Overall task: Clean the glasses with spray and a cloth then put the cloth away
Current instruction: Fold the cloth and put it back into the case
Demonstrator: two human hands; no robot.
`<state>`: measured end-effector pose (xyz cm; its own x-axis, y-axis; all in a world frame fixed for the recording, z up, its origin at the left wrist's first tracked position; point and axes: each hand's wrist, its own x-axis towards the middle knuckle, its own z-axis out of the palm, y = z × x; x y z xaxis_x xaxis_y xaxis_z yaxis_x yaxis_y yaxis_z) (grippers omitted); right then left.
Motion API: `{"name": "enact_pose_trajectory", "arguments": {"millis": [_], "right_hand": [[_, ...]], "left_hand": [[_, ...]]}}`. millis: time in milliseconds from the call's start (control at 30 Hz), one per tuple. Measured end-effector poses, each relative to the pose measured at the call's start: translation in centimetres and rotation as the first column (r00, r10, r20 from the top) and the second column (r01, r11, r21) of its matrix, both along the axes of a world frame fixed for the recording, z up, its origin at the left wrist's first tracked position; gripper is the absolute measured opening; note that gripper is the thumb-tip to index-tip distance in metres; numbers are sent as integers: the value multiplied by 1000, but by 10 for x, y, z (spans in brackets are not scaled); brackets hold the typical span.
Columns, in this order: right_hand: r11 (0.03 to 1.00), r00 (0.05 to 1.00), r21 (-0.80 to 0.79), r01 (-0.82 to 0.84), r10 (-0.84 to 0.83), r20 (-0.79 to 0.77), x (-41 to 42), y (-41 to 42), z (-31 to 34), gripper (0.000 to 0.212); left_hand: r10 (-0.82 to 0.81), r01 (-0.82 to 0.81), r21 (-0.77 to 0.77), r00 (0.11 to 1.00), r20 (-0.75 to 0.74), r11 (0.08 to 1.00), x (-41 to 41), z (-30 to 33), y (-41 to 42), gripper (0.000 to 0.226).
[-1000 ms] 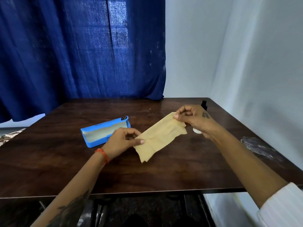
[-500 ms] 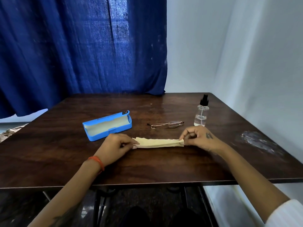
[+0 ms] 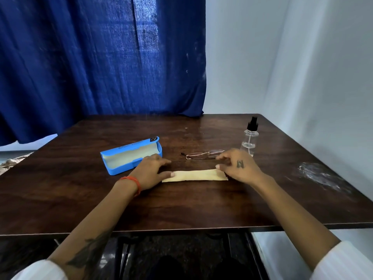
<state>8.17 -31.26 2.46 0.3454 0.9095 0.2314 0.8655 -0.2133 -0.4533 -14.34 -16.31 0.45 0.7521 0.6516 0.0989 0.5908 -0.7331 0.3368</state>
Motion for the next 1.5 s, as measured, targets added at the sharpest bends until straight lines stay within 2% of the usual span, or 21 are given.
{"name": "enact_pose_trajectory", "arguments": {"millis": [67,167,233,333,400,467,600,667,733,767,900,1067,1233,1367,1500], "right_hand": [[995,997,-67,-70,69,-14,-2,2,-1,41],[976,988,-175,-130,112,-107,-3,5,-2,47],[968,977,-206,-143,105,-184,-4,5,1,35],[960,973,-233,-154,107,-206,-6,4,2,12],[963,976,-217,-158,119,-182,-7,2,0,9],[973,964,-153,-174,137,-226,-7,1,-1,9],[978,863,-8,-206,178,-473,-17,6,2,8],[976,738,89,-200,209,-642,-28,14,5,9],[972,626,164,-165,232,-745,-41,25,8,10],[972,614,192,-136,235,-753,-48,32,10,11],[958,642,284,-27,234,-730,-78,66,10,14],[936,711,333,116,156,-686,-107,108,4,19],[914,868,372,163,47,-495,-119,132,-10,16],[886,907,438,155,49,-419,-123,141,-21,16],[887,950,448,114,35,-311,-125,146,-29,16]], "left_hand": [[-32,32,-4,999,-16,999,0,-1,0,41],[-73,74,-30,997,28,997,1,0,-3,15],[-93,94,-34,995,35,995,1,0,-6,7],[-107,112,-46,990,94,993,0,-3,-13,8],[-95,114,-86,976,198,990,-4,-4,-19,11],[-41,93,-148,946,322,985,-11,-5,-23,10],[105,90,-325,838,535,941,-29,-1,-25,10],[184,112,-404,759,624,908,-40,2,-24,11],[257,50,-398,689,678,916,-52,4,-20,13],[288,-7,-378,661,693,926,-58,5,-17,15],[367,-242,-276,597,713,930,-80,7,-4,15],[397,-416,-180,525,753,892,-95,9,9,16],[399,-510,-52,600,693,859,-97,6,22,26],[453,-524,-101,606,654,846,-99,5,30,42],[490,-514,-155,619,613,843,-98,3,38,45]]}}
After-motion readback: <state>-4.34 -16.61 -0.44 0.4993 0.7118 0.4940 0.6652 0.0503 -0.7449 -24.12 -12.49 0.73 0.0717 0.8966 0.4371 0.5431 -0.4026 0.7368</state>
